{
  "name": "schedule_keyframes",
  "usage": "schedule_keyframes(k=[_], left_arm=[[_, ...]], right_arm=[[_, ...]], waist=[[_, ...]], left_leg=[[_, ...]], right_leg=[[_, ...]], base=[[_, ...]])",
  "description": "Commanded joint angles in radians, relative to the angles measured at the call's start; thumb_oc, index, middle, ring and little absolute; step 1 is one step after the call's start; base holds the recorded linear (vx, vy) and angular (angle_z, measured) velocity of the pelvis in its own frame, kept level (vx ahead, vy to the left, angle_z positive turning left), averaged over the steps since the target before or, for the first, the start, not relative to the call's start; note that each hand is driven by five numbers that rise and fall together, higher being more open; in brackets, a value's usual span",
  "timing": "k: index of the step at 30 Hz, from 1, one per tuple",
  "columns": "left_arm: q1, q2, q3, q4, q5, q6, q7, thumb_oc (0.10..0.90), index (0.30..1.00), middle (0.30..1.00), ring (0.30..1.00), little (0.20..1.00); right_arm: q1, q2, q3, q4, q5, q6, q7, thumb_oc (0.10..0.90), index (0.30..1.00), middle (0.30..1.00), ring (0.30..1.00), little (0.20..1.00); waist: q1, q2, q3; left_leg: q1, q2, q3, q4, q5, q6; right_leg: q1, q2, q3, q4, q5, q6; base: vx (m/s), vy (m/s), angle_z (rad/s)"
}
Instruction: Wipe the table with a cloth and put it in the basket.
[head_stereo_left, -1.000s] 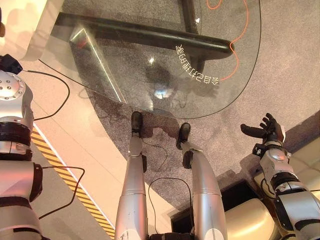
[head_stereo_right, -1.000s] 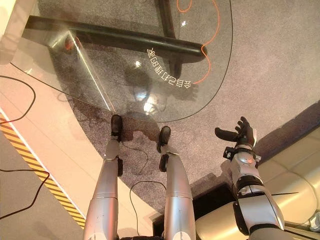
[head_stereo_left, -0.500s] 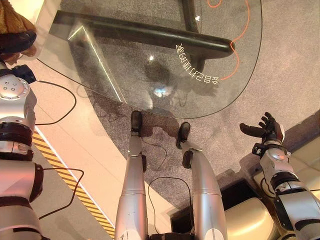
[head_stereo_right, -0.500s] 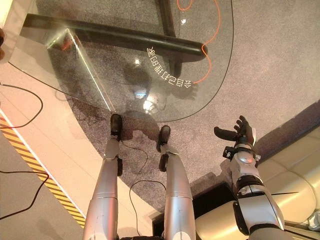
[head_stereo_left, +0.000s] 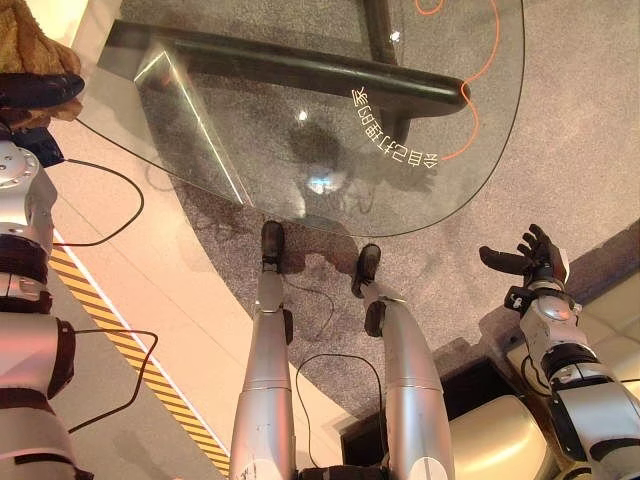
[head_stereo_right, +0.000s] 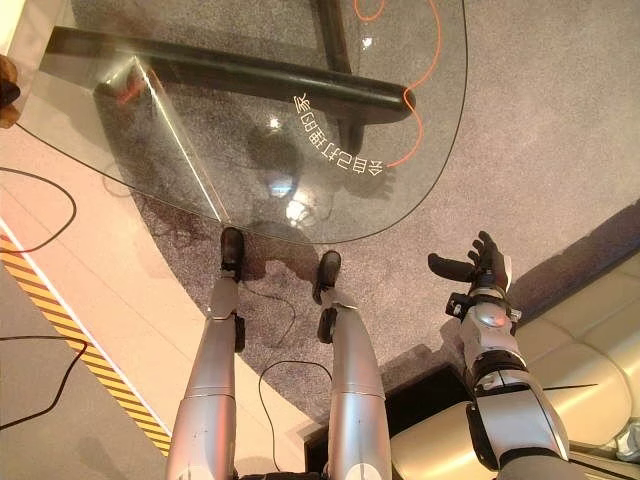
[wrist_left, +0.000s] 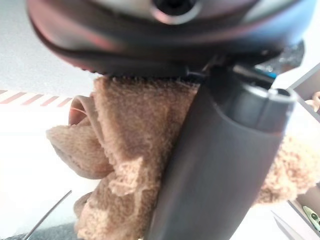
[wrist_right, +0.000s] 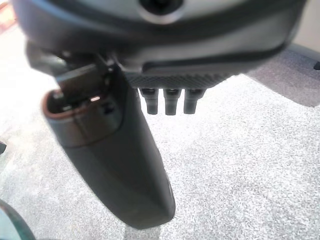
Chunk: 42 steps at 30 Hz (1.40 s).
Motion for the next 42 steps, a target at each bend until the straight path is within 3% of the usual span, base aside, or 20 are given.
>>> schedule_keyframes(k=[1,11,16,26,42], left_arm=[[-0.090,0.110,0.048,0.027,-0.027,-0.052,0.037,0.100,0.300,0.300,0.300,0.200],[-0.138,0.134,0.085,0.024,0.018,-0.272,0.305,0.100,0.300,0.300,0.300,0.200],[-0.172,0.142,0.082,0.018,0.100,-0.295,0.425,0.100,0.300,0.300,0.300,0.200],[-0.264,0.164,0.012,0.074,0.151,-0.226,0.474,0.100,0.300,0.300,0.300,0.200],[-0.329,0.175,-0.100,0.149,0.116,-0.035,0.250,0.100,0.300,0.300,0.300,0.200]], right_arm=[[0.101,-0.114,-0.040,-0.026,0.012,-0.039,-0.022,0.800,0.900,0.900,0.900,0.900],[0.109,-0.101,-0.022,-0.001,0.035,-0.064,-0.017,0.800,0.900,0.900,0.900,0.900],[0.110,-0.090,-0.006,-0.012,0.039,-0.058,-0.023,0.800,0.900,0.900,0.900,0.900],[0.108,-0.094,0.006,0.020,0.028,-0.070,-0.006,0.800,0.900,0.900,0.900,0.900],[0.108,-0.116,0.006,0.034,0.002,-0.063,0.021,0.800,0.900,0.900,0.900,0.900]], waist=[[-0.014,0.041,-0.024],[-0.008,0.029,-0.024],[-0.008,0.018,-0.024],[-0.015,0.011,-0.024],[-0.024,0.006,-0.024]], left_leg=[[0.002,-0.040,0.122,0.186,-0.164,0.089],[0.006,-0.044,0.107,0.185,-0.165,0.089],[0.008,-0.045,0.099,0.185,-0.168,0.091],[0.009,-0.038,0.103,0.198,-0.179,0.091],[-0.013,-0.035,0.115,0.219,-0.192,0.108]], right_leg=[[0.117,0.070,0.030,-0.207,0.091,0.042],[0.125,0.071,0.033,-0.217,0.098,0.039],[0.129,0.075,0.034,-0.220,0.101,0.039],[0.134,0.074,0.037,-0.211,0.095,0.039],[0.107,0.074,0.038,-0.186,0.106,0.046]], base=[[0.00,0.000,0.00],[0.00,0.000,0.00],[0.00,0.000,0.00],[0.02,0.039,-0.01],[0.02,0.059,0.01]])
